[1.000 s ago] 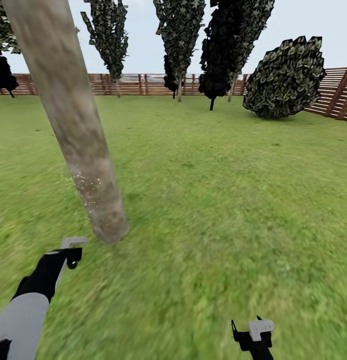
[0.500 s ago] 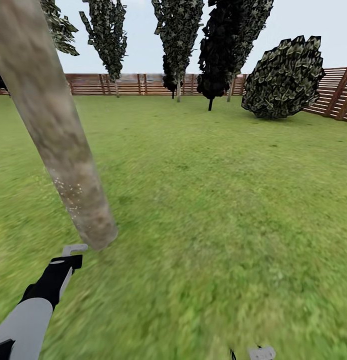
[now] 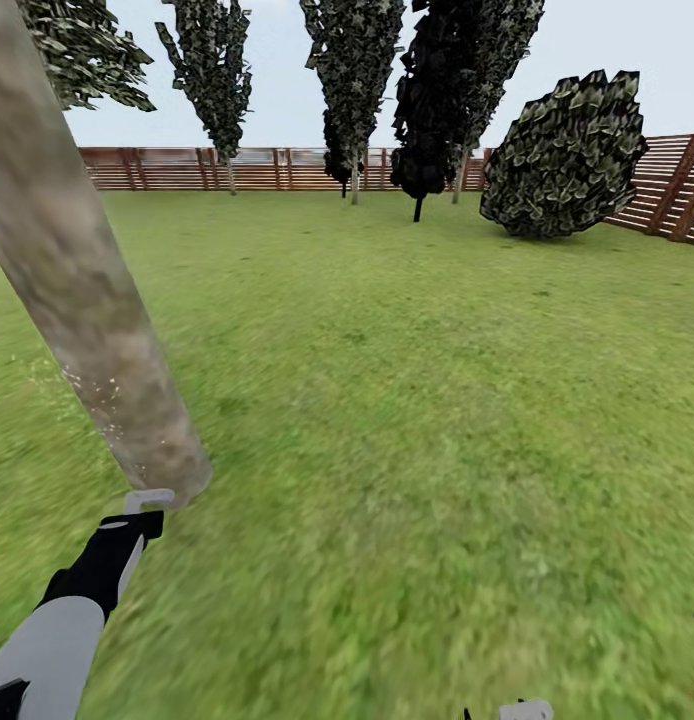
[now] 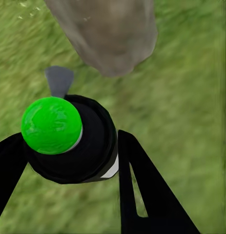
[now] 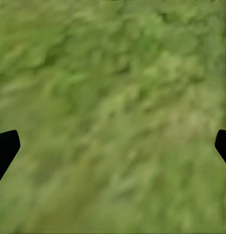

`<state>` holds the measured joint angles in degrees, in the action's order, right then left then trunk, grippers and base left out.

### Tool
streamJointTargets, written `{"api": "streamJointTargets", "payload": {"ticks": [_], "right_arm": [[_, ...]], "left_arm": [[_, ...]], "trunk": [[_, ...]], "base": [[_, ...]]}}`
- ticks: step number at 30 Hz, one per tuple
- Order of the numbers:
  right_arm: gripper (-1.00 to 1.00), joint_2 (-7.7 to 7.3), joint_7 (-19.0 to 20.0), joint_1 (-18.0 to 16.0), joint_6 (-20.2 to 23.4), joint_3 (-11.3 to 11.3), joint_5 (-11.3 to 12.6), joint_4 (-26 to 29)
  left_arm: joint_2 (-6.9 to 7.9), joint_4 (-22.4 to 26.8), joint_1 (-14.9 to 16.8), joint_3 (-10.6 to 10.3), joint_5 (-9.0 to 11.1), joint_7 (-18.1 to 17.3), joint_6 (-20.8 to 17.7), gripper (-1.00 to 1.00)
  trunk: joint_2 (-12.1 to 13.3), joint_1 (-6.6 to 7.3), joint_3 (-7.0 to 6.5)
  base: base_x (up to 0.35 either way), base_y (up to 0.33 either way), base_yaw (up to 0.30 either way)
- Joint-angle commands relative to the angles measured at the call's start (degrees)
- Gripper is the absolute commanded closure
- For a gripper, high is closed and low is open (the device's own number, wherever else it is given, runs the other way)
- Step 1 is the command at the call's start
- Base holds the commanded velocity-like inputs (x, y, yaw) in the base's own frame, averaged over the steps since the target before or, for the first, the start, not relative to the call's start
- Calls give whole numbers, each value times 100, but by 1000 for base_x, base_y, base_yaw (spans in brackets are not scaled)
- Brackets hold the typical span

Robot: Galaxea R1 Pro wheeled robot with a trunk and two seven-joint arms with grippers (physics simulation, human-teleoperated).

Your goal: In the garden, pick up the pesticide atomizer on the floor and spray pesticide onto both trees until each tree trunk is fully covered.

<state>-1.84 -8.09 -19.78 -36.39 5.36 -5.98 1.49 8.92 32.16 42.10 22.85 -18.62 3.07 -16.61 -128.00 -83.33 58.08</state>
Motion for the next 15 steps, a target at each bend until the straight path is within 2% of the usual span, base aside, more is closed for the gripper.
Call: {"api": "streamJointTargets", "payload": {"ticks": [1, 6, 9, 11, 15], "right_arm": [[-100, 0, -1, 0, 0, 0, 0, 0], [-100, 24, -21, 0, -7, 2, 10, 30], [-100, -10, -25, -7, -16, -24, 18, 274], [-100, 8, -21, -8, -17, -31, 25, 672], [-100, -16, -10, -8, -25, -6, 0, 785]], "left_arm": [[7, 1, 0, 12, -1, 0, 0, 100], [13, 8, 0, 50, -1, 1, 0, 100], [14, 9, 0, 51, 4, 1, 0, 100], [14, 10, 0, 52, 7, 1, 0, 100], [5, 10, 0, 126, 8, 1, 0, 100]], "trunk": [[0, 0, 0], [0, 0, 0], [0, 0, 0], [0, 0, 0], [0, 0, 0]], "base": [[108, -257, 0], [28, -269, 0], [2, -219, 0], [0, -48, 0], [0, -10, 0]]}}
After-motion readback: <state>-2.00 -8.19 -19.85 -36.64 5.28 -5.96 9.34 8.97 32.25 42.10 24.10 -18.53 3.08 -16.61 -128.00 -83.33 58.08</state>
